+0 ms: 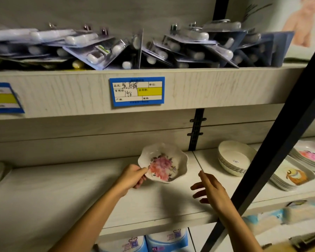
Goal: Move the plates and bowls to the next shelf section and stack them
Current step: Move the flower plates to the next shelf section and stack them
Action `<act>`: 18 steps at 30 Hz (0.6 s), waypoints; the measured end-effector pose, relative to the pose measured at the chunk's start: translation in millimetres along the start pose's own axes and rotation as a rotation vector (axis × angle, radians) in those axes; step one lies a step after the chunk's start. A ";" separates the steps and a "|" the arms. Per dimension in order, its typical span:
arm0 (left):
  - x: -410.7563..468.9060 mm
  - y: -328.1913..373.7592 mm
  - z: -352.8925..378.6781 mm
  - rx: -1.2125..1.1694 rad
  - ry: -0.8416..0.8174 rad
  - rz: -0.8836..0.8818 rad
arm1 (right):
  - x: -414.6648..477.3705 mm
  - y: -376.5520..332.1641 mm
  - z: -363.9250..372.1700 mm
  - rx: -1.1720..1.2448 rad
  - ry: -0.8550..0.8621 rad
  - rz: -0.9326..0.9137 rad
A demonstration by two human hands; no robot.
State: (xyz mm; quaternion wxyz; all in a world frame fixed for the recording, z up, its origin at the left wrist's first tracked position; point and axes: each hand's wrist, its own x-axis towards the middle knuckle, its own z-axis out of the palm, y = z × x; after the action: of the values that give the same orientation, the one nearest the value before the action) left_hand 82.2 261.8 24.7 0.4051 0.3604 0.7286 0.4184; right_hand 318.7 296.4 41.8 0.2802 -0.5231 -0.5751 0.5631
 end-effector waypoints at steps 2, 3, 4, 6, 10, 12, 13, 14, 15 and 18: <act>-27.2 -2.4 -8.5 0.056 -0.070 -0.002 | -2.6 0.5 2.4 -0.061 -0.029 0.035; -39.2 -5.3 -10.6 0.076 -0.099 -0.008 | -5.0 1.3 4.3 -0.101 -0.057 0.047; -50.3 -8.8 -11.7 0.091 -0.124 -0.018 | -7.8 2.7 6.4 -0.139 -0.089 0.058; -68.2 -17.4 -11.1 0.100 -0.169 -0.044 | -14.3 7.6 9.5 -0.230 -0.138 0.061; -88.9 -31.5 -4.7 0.073 -0.231 -0.079 | -22.4 20.6 11.3 -0.430 -0.118 0.000; -91.4 -29.5 -4.3 0.016 -0.262 -0.108 | -24.9 23.5 8.8 -0.446 -0.062 -0.006; -88.1 -27.3 -5.8 -0.008 -0.261 -0.128 | -26.2 24.4 6.2 -0.445 -0.040 0.005; -81.7 -24.7 -7.8 -0.020 -0.237 -0.152 | -27.8 25.0 3.2 -0.442 -0.022 0.019; -70.8 -23.4 -9.5 -0.030 -0.193 -0.178 | -30.3 25.5 -0.2 -0.442 -0.001 0.032; -24.9 -21.0 -5.8 -0.102 -0.034 -0.221 | -38.4 28.1 -10.2 -0.454 0.091 0.078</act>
State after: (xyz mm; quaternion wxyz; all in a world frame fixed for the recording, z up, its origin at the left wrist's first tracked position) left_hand 83.4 230.2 14.8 0.4788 0.2637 0.7348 0.4015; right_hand 347.4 259.7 27.7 0.1591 -0.6192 -0.6533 0.4056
